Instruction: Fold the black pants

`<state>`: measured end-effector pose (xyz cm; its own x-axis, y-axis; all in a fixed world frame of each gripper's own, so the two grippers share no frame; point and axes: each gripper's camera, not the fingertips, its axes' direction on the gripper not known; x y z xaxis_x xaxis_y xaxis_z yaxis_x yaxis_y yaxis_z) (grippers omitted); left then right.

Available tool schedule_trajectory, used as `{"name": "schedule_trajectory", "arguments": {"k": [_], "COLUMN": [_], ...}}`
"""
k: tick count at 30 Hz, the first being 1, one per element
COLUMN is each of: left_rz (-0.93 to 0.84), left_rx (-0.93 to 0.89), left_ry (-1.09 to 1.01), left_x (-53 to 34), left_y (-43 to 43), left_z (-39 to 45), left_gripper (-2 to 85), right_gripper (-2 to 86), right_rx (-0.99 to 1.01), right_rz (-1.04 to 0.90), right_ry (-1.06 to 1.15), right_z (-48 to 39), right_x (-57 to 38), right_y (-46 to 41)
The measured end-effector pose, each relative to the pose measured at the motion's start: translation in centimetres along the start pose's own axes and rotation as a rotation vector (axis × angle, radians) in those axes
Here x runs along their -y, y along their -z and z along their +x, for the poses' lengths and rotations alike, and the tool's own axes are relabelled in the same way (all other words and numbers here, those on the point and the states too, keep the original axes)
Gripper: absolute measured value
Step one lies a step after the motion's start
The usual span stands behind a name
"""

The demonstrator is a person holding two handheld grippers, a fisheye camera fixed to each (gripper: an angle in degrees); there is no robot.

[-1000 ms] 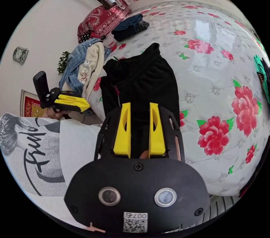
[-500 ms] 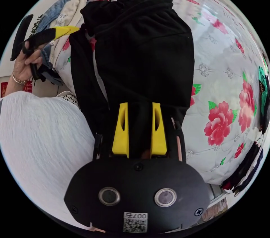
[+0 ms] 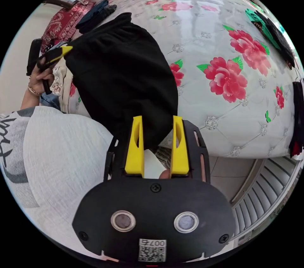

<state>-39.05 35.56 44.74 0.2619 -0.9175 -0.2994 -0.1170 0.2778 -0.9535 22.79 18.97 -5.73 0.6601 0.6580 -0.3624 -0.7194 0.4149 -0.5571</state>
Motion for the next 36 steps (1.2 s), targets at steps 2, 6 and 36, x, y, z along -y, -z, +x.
{"name": "schedule_trajectory", "arguments": {"k": [2, 6, 36], "left_rz": [0.14, 0.373, 0.795], "left_rx": [-0.103, -0.165, 0.351], "left_ry": [0.006, -0.012, -0.272], "left_x": [-0.7, -2.2, -5.1], "left_y": [3.4, 9.7, 28.0], "left_z": [0.7, 3.6, 21.1], "left_gripper": [1.3, 0.4, 0.7], "right_gripper": [14.4, 16.2, 0.8], "right_rx": [0.026, 0.109, 0.089], "right_rz": [-0.001, 0.023, 0.272], "right_ry": [-0.004, 0.078, 0.175], "right_z": [0.1, -0.9, -0.9], "right_x": [-1.2, -1.6, 8.0], "right_y": [-0.1, 0.2, 8.8]}}
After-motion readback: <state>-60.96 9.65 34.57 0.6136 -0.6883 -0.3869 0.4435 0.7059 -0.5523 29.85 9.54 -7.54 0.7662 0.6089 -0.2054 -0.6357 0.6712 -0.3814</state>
